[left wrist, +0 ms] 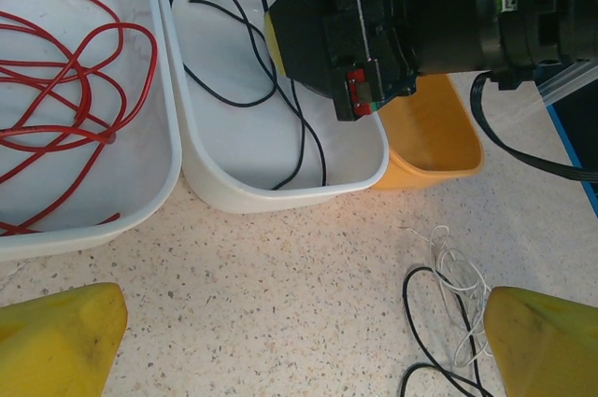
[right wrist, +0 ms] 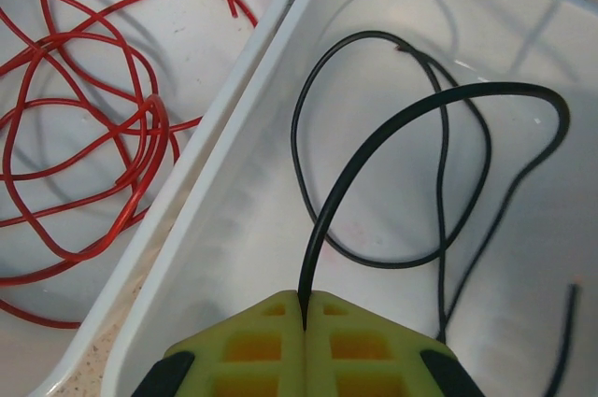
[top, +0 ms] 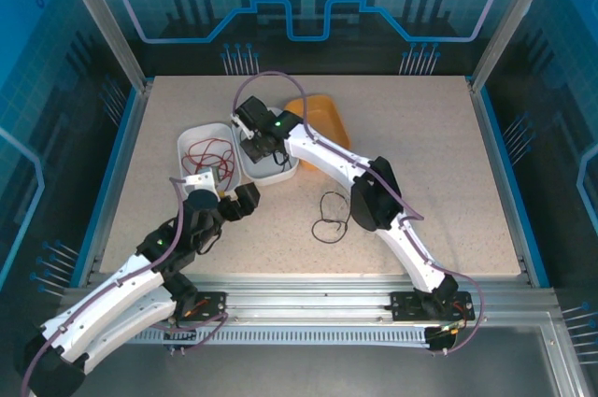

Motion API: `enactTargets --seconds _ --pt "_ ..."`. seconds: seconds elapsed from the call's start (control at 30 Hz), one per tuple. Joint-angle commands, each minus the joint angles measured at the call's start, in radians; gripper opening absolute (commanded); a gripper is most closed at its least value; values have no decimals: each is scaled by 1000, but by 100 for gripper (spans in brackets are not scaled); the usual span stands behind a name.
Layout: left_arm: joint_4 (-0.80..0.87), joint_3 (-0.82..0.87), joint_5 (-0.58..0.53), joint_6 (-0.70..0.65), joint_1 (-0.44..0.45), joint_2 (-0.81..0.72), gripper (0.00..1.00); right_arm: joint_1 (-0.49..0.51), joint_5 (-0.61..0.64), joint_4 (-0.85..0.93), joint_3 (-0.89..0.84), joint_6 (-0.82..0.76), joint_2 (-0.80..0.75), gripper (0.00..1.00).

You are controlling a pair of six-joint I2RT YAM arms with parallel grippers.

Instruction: Untangle the cables

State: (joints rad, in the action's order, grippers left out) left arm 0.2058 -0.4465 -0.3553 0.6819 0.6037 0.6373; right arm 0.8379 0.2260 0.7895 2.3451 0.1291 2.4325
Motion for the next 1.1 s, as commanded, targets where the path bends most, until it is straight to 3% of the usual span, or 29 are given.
enactTargets --seconds 0.0,0.33,0.67,0.9,1.07 --pt "7 15 -18 22 -11 -13 99 23 -36 11 34 21 29 1" --pt "2 18 -14 26 -12 -14 99 24 -40 33 36 30 63 6" --pt "1 18 -15 24 -15 -14 99 19 -20 46 13 25 47 27" --pt "1 17 -12 19 -17 -14 99 18 -10 44 -3 21 -14 28" --pt "-1 19 -12 12 -20 -14 99 7 -14 -5 -105 47 -101 30"
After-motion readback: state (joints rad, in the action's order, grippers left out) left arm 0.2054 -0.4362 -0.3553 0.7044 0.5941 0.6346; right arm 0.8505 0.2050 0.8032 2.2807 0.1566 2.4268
